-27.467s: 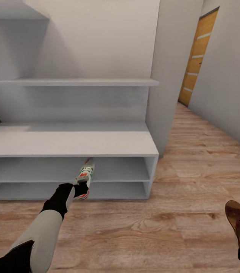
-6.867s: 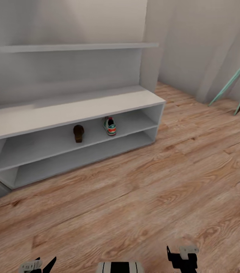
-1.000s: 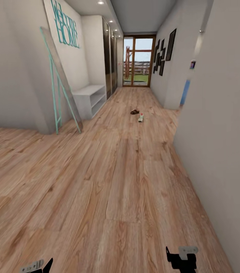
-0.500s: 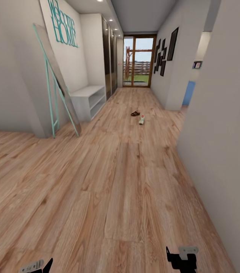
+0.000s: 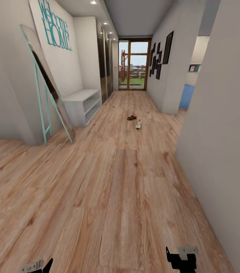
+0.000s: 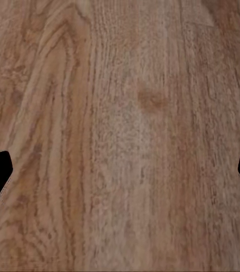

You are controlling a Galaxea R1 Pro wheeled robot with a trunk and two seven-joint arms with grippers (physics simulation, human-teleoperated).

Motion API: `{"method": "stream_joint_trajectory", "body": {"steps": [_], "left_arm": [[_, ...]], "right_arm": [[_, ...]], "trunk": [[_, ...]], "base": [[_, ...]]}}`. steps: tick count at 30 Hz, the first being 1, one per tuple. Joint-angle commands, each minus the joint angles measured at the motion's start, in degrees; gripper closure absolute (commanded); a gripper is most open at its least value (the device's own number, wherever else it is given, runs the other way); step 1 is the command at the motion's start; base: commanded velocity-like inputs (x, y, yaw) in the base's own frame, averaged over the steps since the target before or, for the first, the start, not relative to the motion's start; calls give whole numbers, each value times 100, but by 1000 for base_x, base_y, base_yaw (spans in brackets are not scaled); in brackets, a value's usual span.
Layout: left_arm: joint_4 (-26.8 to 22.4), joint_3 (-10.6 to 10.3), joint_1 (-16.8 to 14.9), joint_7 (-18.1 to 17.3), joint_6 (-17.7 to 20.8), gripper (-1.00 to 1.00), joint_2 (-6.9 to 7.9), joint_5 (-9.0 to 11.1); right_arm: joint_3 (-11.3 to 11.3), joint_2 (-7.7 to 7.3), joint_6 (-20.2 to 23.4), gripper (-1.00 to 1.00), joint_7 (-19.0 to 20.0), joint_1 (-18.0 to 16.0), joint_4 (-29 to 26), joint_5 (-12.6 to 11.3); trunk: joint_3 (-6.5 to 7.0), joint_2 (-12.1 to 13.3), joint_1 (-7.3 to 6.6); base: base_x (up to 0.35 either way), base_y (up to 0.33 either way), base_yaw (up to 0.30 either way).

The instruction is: Pick up the two gym shoes and the two sandals from the corridor floor and place them onto the hallstand (shoe rack) in the corridor, making sure they are on the rack and not on the floor. Arrange them so the two gym shoes are next to each other and the two sandals are next to each other.

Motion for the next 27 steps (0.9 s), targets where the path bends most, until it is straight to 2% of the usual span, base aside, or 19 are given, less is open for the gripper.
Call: {"method": "stream_joint_trajectory", "body": {"steps": [1,13,27], "left_arm": [[4,47,-7,-30,-32,-100,-3,-60],[143,48,-7,-30,-38,-100,-3,-68],[162,49,-7,-27,-43,-100,-3,-69]], "right_arm": [[-29,0,-15,-100,-33,-4,9,62],[-29,0,-14,-100,-31,-3,12,65],[-29,-5,-14,-100,-52,-2,12,65]], "trunk": [[4,-2,2],[51,-2,2],[118,-2,2]], "base": [[338,0,-68],[338,0,-18],[338,0,42]]}}
